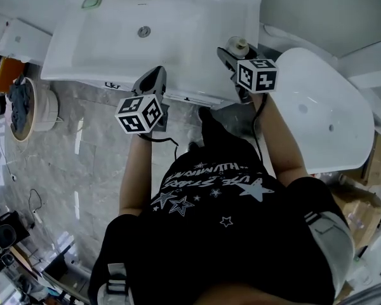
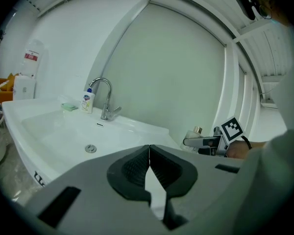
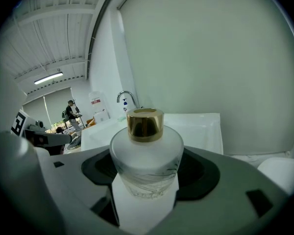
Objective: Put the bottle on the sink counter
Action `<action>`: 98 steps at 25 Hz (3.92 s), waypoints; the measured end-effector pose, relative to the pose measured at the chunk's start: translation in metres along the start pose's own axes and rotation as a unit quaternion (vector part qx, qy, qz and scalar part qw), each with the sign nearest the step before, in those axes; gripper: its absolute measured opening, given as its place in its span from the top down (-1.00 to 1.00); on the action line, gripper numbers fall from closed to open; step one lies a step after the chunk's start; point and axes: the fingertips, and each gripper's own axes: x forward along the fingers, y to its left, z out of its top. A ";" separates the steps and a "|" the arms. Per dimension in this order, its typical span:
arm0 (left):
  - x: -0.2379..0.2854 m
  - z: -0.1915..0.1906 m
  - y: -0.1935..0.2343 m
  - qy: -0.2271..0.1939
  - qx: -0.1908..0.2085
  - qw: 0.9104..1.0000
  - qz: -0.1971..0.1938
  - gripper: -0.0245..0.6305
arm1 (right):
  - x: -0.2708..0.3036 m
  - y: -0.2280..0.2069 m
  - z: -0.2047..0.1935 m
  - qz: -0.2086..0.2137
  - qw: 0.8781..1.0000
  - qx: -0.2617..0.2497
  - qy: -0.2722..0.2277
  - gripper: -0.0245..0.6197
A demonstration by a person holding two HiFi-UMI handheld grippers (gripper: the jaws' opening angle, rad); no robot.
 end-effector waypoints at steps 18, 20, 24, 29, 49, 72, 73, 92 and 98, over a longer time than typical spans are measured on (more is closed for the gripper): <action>0.137 0.063 0.033 -0.002 0.008 1.000 0.012 0.90 | 0.118 -0.089 0.065 0.003 1.000 -0.022 0.016 -0.08; 0.149 0.066 0.038 -0.002 0.007 1.000 0.014 0.90 | 0.131 -0.097 0.068 0.002 0.999 -0.026 0.018 -0.08; 0.175 0.069 0.047 0.002 -0.001 1.000 0.015 0.90 | 0.158 -0.113 0.073 -0.004 0.999 -0.034 0.023 -0.08; 0.202 0.073 0.056 0.007 -0.007 1.000 0.021 0.90 | 0.185 -0.126 0.074 -0.002 0.999 -0.043 0.031 -0.08; 0.261 0.070 0.082 0.035 -0.025 0.999 0.028 0.90 | 0.258 -0.163 0.065 -0.018 0.996 -0.059 0.061 -0.08; 0.263 0.062 0.090 0.043 -0.036 0.998 0.032 0.90 | 0.269 -0.161 0.064 -0.044 0.992 -0.105 0.044 -0.08; 0.262 0.062 0.090 0.043 -0.036 0.998 0.032 0.90 | 0.270 -0.161 0.064 -0.045 0.993 -0.105 0.043 -0.08; 0.233 0.058 0.084 0.033 -0.040 0.998 0.040 0.90 | 0.253 -0.157 0.053 -0.052 0.995 -0.067 0.061 -0.11; 0.214 0.056 0.078 0.023 -0.036 0.998 0.038 0.90 | 0.230 -0.151 0.042 -0.053 0.995 -0.054 0.067 -0.11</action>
